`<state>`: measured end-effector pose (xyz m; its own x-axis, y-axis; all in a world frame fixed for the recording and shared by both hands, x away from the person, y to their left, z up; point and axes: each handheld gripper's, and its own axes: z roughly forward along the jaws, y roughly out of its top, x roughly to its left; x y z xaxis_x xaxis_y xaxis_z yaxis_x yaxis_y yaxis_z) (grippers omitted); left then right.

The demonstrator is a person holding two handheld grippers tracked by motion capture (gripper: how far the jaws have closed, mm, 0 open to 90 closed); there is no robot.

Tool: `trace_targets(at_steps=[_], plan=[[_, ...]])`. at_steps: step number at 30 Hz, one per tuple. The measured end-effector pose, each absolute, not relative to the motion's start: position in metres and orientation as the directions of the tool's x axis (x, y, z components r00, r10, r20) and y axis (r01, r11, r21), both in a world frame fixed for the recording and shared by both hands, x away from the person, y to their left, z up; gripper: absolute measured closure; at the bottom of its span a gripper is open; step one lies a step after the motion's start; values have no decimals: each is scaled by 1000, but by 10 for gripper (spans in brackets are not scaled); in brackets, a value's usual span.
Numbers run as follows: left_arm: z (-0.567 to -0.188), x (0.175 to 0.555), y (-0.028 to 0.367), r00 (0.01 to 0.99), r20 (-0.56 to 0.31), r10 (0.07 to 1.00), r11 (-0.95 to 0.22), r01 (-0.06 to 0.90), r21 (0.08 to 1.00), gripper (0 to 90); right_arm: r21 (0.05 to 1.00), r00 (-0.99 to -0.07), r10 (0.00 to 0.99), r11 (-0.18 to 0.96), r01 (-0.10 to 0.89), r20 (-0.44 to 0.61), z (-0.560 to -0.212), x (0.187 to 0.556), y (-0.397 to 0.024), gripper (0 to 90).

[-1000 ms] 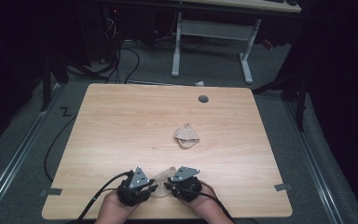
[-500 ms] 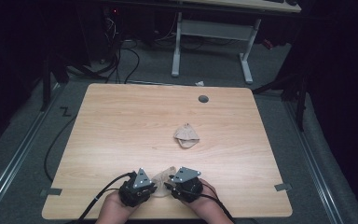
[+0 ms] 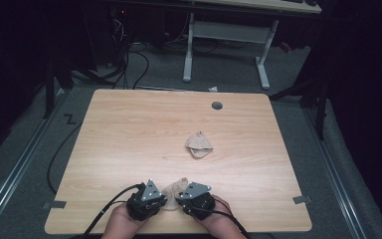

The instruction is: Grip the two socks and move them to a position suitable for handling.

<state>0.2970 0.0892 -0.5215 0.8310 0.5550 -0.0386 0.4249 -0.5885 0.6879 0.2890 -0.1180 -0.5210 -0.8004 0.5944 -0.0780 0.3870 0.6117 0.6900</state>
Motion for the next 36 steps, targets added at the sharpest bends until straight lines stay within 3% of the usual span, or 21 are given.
trace_targets(at_steps=[10,14,18,22,28,36], plan=[[-521,297,90,830,-33,557,-590,424,687,811,755,-719,691,511,411,-77,-504,295,-149,841],[-521,298,91,829,-29,558,-593,423,686,810,758,-669,739,480,441,-79,-503,300,-169,826],[-521,298,91,831,-28,556,-594,421,685,809,757,-561,826,398,518,-49,-508,313,-203,754],[-521,299,91,831,-30,555,-593,421,686,808,774,-576,817,382,505,-28,-508,316,-204,749],[-521,300,93,830,-32,556,-590,422,688,792,709,-630,775,472,524,-50,-524,327,-188,830],[-519,298,94,833,-32,553,-599,423,679,750,700,-676,736,498,513,-28,-524,288,-195,810]])
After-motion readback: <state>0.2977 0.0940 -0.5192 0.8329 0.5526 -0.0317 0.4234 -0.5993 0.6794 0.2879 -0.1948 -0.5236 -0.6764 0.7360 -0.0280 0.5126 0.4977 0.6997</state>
